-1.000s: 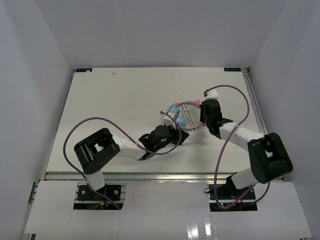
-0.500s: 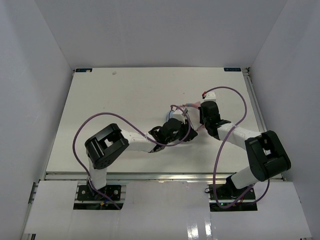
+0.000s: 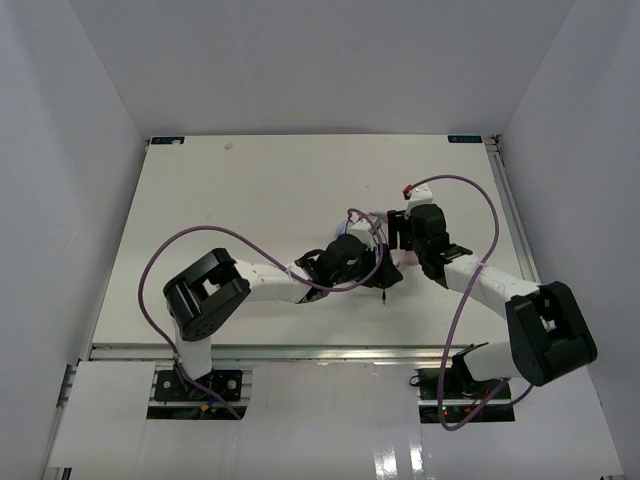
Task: Wrap the headphones
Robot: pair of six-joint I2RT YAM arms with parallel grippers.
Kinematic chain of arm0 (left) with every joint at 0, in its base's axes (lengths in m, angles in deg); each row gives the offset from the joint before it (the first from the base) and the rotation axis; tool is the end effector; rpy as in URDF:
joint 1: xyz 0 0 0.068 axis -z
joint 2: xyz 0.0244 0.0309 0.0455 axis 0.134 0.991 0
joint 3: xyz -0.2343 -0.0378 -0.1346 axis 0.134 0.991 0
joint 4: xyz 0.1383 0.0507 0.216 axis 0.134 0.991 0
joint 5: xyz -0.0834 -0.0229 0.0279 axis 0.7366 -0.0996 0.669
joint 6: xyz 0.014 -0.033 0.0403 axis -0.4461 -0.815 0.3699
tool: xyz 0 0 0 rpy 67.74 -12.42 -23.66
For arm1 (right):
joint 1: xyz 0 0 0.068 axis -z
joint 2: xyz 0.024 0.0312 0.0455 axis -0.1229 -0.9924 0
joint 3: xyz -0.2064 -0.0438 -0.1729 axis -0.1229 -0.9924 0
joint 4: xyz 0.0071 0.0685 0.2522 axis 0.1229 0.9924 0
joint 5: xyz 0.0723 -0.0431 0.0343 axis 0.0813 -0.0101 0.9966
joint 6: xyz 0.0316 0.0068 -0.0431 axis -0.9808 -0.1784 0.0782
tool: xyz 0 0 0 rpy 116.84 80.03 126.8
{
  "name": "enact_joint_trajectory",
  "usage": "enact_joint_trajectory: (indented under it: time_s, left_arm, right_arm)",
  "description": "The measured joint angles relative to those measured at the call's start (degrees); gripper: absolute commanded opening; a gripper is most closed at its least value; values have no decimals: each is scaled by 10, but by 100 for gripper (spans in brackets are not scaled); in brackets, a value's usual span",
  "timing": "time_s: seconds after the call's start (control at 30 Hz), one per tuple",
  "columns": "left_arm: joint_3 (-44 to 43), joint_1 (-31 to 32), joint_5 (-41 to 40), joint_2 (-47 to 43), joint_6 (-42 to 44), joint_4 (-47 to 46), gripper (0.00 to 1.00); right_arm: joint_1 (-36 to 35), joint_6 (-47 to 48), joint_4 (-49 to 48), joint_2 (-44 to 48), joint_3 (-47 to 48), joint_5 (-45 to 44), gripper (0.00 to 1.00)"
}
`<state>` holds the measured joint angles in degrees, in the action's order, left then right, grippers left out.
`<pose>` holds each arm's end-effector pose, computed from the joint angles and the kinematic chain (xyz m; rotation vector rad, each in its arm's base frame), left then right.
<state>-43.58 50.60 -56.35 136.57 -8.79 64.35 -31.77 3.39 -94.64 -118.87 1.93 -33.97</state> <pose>0.2083 -0.3418 0.1791 0.3707 2.1861 -1.1200 0.2646 0.1106 0.2096 -0.1820 2.0126 0.0217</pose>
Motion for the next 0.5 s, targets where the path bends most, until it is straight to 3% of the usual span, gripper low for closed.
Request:
enact_joint_trajectory:
  time_s: [0.1, 0.23, 0.33, 0.5]
  left_arm:
    - [-2, 3, 13, -53, 19, 31, 77]
    - [1, 8, 11, -153, 56, 82, 98]
    - [28, 9, -15, -254, 95, 120, 98]
    - [110, 7, -92, -461, 151, 180, 98]
  right_arm:
    - [7, 26, 3, 35, 0, 34, 97]
    - [42, 69, 42, 80, 6, 118, 92]
    - [77, 96, 103, 110, 23, 191, 90]
    - [97, 99, 175, 185, 30, 226, 90]
